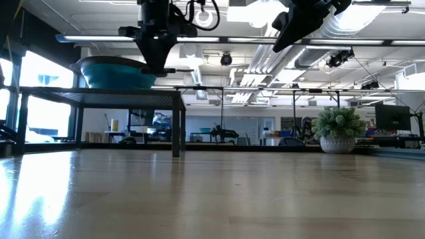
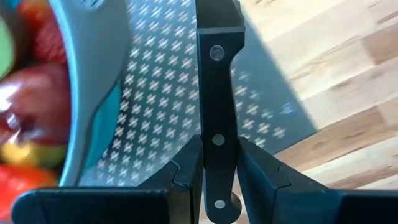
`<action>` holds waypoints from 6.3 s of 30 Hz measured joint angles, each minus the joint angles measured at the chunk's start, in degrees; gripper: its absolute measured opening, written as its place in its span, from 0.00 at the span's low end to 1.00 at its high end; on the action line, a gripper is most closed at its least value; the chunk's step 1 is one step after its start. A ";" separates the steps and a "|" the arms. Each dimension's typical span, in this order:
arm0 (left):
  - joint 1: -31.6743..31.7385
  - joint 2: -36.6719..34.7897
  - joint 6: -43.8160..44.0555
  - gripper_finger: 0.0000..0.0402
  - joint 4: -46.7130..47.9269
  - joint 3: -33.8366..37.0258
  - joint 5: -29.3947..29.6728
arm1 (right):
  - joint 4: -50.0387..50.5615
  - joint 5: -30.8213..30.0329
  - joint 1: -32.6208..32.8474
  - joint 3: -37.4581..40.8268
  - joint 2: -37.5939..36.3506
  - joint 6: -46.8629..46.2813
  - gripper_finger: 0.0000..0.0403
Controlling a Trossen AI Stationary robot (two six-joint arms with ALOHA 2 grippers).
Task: Pick & Place Fruit
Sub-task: Put the black knife on the shelf, then return to Home Position
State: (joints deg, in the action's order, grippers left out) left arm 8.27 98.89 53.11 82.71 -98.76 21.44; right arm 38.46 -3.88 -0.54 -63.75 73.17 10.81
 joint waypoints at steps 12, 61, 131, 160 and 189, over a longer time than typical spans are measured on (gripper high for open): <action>0.00 2.03 4.18 0.19 5.07 0.11 -0.05 | -0.02 0.02 -0.02 0.00 0.00 0.00 0.00; -10.70 3.11 -14.11 0.00 -4.93 -5.82 4.81 | 0.25 5.54 0.02 0.00 0.00 -0.31 0.00; -17.29 -3.36 -48.60 0.00 -62.89 23.05 -14.14 | 1.31 2.89 15.55 -0.04 -14.08 -17.23 0.01; -17.66 -55.54 -57.09 0.00 -91.37 72.94 -20.09 | -9.88 3.67 16.79 15.12 -35.26 -20.11 0.01; -17.67 -98.88 -58.92 0.00 -85.78 93.81 -25.16 | -6.10 3.39 16.79 15.76 -44.89 -21.75 0.01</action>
State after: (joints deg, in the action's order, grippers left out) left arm -9.39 0.01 -5.80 -3.08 -4.95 -3.73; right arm 32.36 -0.49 16.25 -47.99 28.27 -10.94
